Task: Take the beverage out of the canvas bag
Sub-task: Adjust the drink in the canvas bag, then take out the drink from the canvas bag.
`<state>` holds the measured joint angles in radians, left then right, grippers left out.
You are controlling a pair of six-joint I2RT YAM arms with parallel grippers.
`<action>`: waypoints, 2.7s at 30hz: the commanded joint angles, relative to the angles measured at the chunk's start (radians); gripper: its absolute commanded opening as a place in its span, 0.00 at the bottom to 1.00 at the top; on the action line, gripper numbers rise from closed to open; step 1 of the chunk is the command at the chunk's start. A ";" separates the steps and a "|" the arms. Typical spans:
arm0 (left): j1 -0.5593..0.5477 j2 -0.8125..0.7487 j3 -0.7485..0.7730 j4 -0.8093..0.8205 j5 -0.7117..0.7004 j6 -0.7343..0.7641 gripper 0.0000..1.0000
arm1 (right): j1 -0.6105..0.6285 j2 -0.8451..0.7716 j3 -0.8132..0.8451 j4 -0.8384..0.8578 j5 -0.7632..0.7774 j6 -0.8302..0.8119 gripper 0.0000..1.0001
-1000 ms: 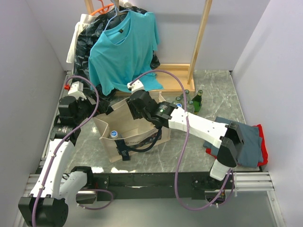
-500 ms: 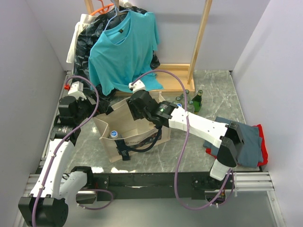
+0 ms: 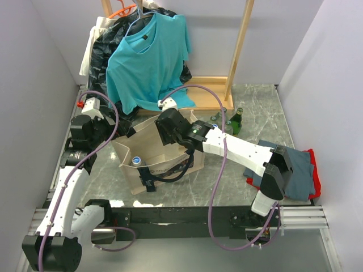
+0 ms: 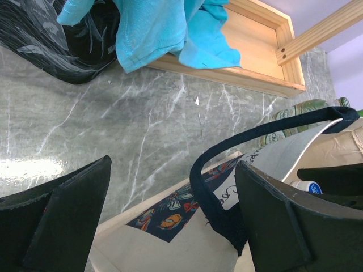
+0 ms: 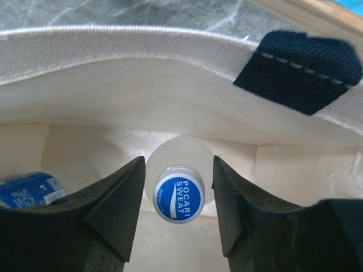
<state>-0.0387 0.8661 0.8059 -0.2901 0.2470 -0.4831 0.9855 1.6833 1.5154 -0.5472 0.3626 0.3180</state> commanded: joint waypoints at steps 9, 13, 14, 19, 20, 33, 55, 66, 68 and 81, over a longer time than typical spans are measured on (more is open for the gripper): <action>-0.001 0.001 -0.005 0.025 0.012 0.014 0.96 | -0.005 -0.043 0.008 -0.020 -0.047 0.018 0.26; -0.001 0.001 -0.007 0.029 0.018 0.011 0.96 | -0.005 -0.043 0.019 -0.023 -0.050 0.021 0.04; -0.001 0.001 -0.008 0.029 0.018 0.011 0.96 | -0.007 -0.048 0.017 -0.020 -0.048 0.023 0.00; -0.003 -0.001 -0.007 0.025 0.014 0.014 0.96 | -0.005 -0.059 0.034 -0.025 -0.050 0.013 0.00; -0.001 -0.001 -0.007 0.025 0.015 0.015 0.96 | -0.005 -0.063 0.038 -0.025 -0.047 0.010 0.00; -0.001 0.005 0.013 0.025 0.005 0.012 0.96 | -0.004 -0.166 0.098 -0.003 -0.016 -0.042 0.00; -0.001 0.002 0.009 0.026 0.017 0.008 0.96 | -0.001 -0.281 0.221 -0.039 0.019 -0.076 0.00; -0.001 -0.004 0.016 0.022 0.023 0.003 0.96 | 0.002 -0.415 0.195 0.000 0.049 -0.102 0.00; -0.001 -0.006 0.018 0.022 0.024 0.005 0.96 | 0.004 -0.422 0.196 -0.003 0.064 -0.111 0.00; -0.001 0.001 0.019 0.025 0.035 0.006 0.96 | 0.007 -0.459 0.244 -0.014 0.154 -0.155 0.00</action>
<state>-0.0387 0.8680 0.8059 -0.2890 0.2523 -0.4835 0.9859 1.2827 1.6501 -0.7017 0.4511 0.1917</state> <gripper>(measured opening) 0.965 0.424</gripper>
